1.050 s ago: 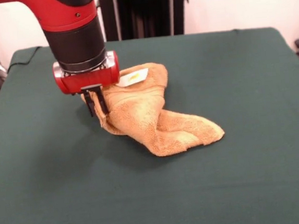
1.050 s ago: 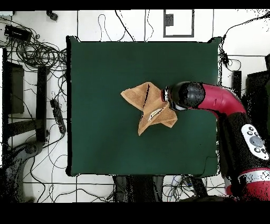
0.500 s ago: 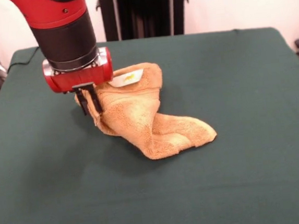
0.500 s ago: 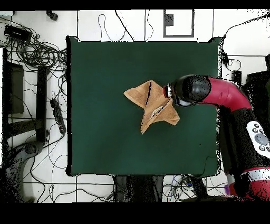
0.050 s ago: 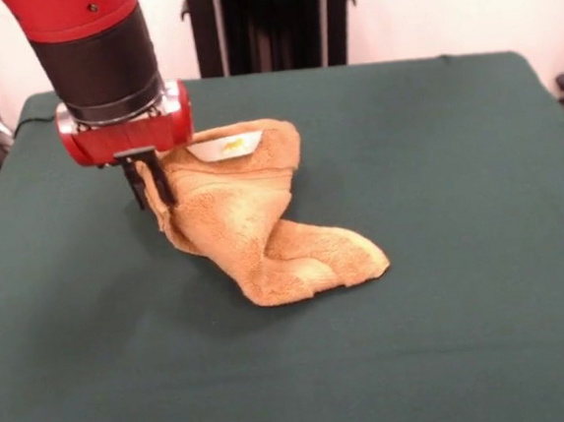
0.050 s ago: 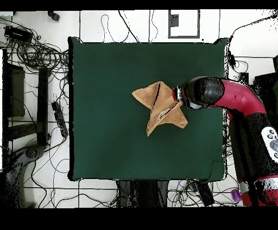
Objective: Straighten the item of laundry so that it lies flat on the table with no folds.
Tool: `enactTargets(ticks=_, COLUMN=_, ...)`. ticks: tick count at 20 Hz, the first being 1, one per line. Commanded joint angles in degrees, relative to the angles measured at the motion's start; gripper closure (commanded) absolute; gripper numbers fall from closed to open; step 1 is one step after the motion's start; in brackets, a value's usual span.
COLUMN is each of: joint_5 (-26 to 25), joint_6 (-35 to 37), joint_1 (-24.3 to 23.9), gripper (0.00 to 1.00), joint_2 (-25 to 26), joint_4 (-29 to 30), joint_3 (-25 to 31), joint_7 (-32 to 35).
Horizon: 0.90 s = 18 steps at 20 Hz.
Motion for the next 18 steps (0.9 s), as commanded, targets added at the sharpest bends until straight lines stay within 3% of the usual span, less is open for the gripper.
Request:
enactTargets(ticks=1, joint_5=-1.6, joint_6=2.3, joint_1=1.0, gripper=1.00, joint_2=-3.8, joint_4=7.9, joint_3=5.1, joint_7=-11.0)
enactTargets(ticks=6, joint_5=-1.2, joint_6=-0.4, joint_1=0.6, gripper=1.00, joint_2=-7.3, joint_4=12.3, joint_3=4.6, joint_7=-7.6)
enactTargets(ticks=18, joint_5=-1.0, joint_6=-4.1, joint_1=0.8, gripper=1.00, joint_2=-10.0, joint_4=16.4, joint_3=3.6, joint_7=-2.8)
